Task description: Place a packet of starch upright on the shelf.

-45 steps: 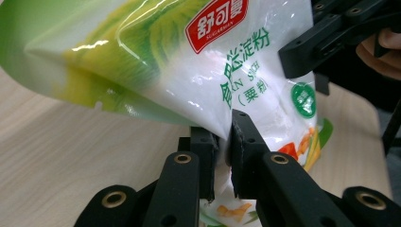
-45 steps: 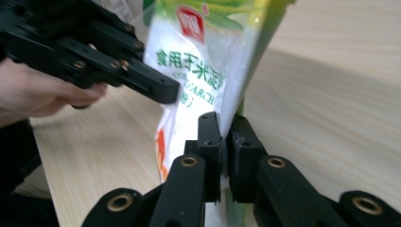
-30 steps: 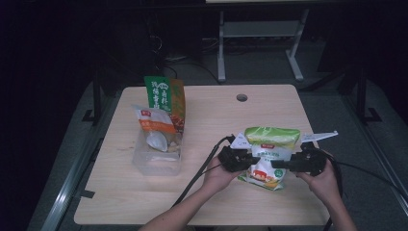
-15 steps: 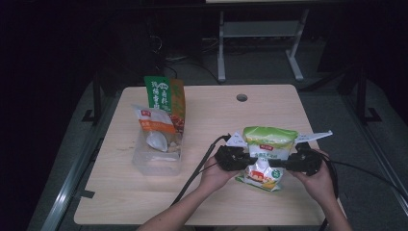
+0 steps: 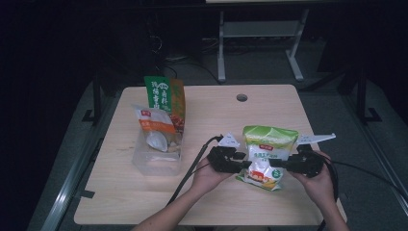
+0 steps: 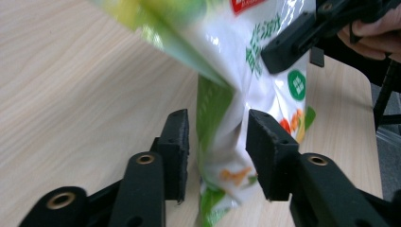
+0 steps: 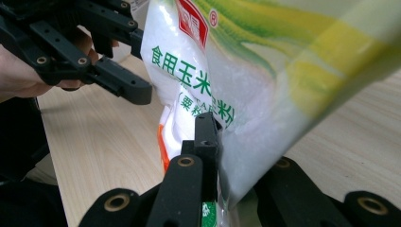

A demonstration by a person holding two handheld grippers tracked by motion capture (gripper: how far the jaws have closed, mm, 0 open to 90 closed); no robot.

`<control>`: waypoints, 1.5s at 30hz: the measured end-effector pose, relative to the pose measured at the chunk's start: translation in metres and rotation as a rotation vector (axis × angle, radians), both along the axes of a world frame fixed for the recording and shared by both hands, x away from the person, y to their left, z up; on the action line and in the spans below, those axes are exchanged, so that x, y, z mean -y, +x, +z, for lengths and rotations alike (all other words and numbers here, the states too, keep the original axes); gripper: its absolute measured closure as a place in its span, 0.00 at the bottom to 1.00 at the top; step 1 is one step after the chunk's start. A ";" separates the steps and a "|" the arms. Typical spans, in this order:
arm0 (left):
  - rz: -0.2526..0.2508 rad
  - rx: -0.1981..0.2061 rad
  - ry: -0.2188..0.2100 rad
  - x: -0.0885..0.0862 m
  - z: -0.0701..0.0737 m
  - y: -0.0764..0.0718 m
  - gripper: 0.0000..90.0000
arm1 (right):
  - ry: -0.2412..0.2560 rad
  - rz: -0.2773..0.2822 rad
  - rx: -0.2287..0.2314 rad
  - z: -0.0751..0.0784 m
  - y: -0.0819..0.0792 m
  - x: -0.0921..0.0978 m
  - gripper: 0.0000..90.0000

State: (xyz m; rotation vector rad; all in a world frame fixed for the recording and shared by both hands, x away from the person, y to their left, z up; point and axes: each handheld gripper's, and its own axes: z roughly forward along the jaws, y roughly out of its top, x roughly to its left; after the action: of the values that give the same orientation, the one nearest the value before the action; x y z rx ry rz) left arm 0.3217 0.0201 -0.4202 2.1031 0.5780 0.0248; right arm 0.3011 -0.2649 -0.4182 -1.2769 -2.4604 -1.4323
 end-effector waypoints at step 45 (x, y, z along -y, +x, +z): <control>-0.002 -0.003 -0.048 -0.088 -0.009 -0.054 0.44 | -0.034 0.025 0.056 0.042 0.006 -0.036 0.95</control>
State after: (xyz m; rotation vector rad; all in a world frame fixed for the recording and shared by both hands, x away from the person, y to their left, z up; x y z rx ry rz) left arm 0.2676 0.1078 -0.4296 2.0572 0.5727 0.0070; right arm 0.3069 -0.2287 -0.3762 -1.2234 -2.5378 -1.4465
